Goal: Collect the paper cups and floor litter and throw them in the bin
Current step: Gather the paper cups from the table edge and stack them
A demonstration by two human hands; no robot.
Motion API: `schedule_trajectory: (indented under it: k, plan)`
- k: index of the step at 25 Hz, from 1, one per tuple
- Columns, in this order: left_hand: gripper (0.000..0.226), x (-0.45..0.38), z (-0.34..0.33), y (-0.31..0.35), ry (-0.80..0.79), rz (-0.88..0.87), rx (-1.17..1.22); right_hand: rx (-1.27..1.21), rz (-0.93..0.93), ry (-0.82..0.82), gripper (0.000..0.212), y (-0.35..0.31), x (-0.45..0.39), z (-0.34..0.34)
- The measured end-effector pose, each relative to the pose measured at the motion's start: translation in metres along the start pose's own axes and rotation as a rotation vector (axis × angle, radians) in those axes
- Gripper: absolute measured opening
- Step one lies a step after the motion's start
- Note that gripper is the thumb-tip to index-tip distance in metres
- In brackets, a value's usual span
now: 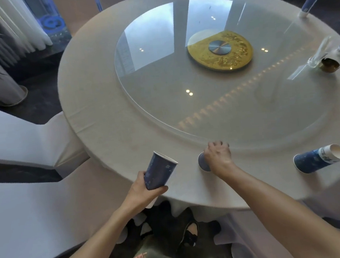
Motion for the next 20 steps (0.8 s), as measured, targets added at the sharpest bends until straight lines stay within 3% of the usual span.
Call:
schedule_trajectory:
  k: [4,8,11,14,17,20]
  plan:
    - [0.057,0.003,-0.015,0.009,-0.033,-0.042,0.003,-0.119,-0.166,-0.125,0.059,0.023,0.016,-0.025]
    - [0.056,-0.009,-0.029,0.027,-0.137,-0.123,-0.055,-0.627,-0.311,-0.215,0.059,0.048,0.056,-0.051]
    - [0.062,-0.017,-0.049,0.039,-0.179,-0.173,-0.114,-1.28,-0.409,-0.077,0.047,0.067,0.087,-0.059]
    - [0.069,-0.019,-0.079,0.053,-0.258,-0.243,-0.202,-1.737,-0.45,0.074,0.06,0.076,0.119,-0.062]
    - [0.063,-0.013,-0.11,0.062,-0.361,-0.274,-0.213,-1.969,-0.428,0.219,0.099,0.08,0.145,-0.064]
    - [0.068,-0.008,-0.131,0.068,-0.476,-0.291,-0.289,-2.025,-0.433,0.39,0.108,0.084,0.165,-0.068]
Point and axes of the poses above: each hand's wrist, its own x-axis away from the middle knuckle, its own z-axis out of the back of the hand, y = z × x, the point moved 2 cm from there along -x, towards the middle knuckle, and after that the axes turned 1 degree about z, right-handed, at the moved point
